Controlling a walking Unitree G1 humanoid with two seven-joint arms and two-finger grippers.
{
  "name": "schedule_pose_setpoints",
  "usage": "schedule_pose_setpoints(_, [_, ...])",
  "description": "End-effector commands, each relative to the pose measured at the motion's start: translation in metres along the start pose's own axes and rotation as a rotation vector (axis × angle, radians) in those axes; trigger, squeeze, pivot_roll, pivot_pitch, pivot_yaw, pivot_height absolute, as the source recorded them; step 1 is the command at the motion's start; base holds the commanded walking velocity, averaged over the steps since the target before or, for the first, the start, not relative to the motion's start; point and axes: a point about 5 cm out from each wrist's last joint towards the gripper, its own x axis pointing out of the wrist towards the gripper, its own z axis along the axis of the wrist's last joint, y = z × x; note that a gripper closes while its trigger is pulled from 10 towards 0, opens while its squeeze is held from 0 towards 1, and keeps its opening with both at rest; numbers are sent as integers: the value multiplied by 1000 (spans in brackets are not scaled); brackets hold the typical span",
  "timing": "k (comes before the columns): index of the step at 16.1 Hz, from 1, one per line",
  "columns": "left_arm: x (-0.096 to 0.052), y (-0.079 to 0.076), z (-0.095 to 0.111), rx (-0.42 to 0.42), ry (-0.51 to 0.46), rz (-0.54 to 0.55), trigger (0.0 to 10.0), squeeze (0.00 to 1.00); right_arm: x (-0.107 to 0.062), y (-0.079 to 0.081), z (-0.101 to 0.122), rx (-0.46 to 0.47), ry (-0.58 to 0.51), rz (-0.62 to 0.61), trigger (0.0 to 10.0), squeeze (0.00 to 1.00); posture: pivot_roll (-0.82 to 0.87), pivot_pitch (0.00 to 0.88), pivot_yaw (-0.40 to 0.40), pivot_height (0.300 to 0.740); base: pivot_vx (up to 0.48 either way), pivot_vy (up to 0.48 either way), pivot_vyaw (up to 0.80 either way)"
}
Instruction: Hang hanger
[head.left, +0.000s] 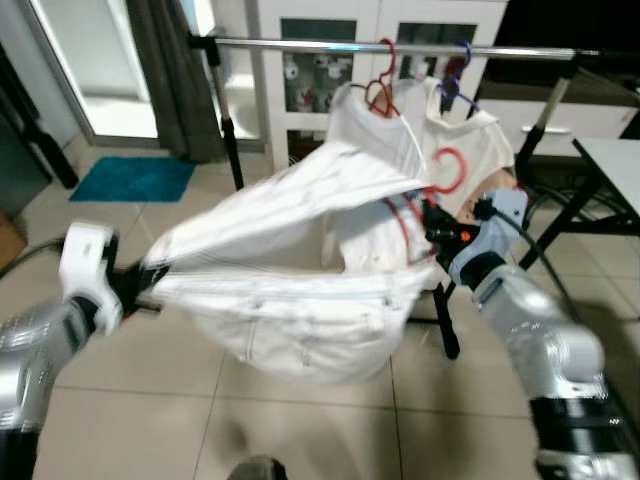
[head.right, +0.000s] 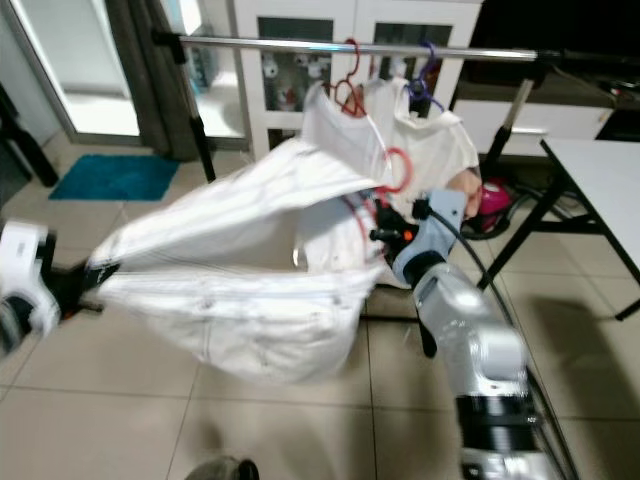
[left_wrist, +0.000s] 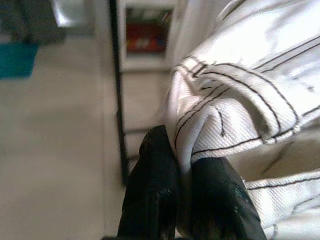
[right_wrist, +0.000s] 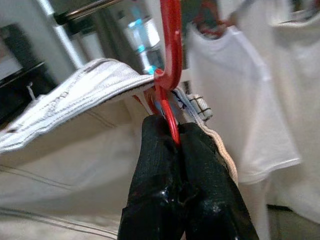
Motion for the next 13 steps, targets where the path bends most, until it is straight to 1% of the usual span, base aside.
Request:
schedule_pose_setpoints(1, [-14,23,-20,50,109,159,0,0,-10,-4,28,0,-60,-2,10000,0,-43,0,17,740,0,0,0])
schedule_pose_setpoints(2, [-16,27,-45,82,187,196,0,0,-11,12,38,22,-24,87,10000,0,-48,0,12,740,0,0,0])
schedule_pose_setpoints(3, [-15,27,-55,79,203,208,0,0,-12,18,43,30,-12,122,10000,0,-48,0,7,740,0,0,0])
schedule_pose_setpoints(4, [-13,25,-59,84,202,208,0,0,-12,21,46,32,-14,137,10000,0,-49,0,5,740,0,0,0])
schedule_pose_setpoints(5, [-9,20,-62,116,197,193,0,0,-12,24,49,39,-10,150,10000,0,-55,0,4,740,0,0,0])
schedule_pose_setpoints(6, [-6,13,-62,118,172,169,1961,0,-13,27,50,42,-2,162,10000,0,-55,0,4,740,0,0,0])
schedule_pose_setpoints(7, [-1,7,-61,116,146,150,9608,0,-14,29,51,46,8,172,10000,0,-55,0,2,740,0,0,0])
schedule_pose_setpoints(8, [2,4,-59,127,135,161,10000,0,-14,31,51,54,10,176,10000,0,-57,0,2,740,0,0,0])
schedule_pose_setpoints(9, [5,3,-58,100,117,149,10000,0,-15,33,51,58,17,177,10000,0,-59,0,3,740,0,0,0])
schedule_pose_setpoints(10, [6,5,-56,103,100,148,10000,1000,-16,34,51,65,25,177,10000,0,-63,0,7,740,0,0,0])
schedule_pose_setpoints(13, [2,8,-54,103,88,120,10000,1000,-18,33,49,74,36,168,10000,0,-62,0,6,740,0,0,0])
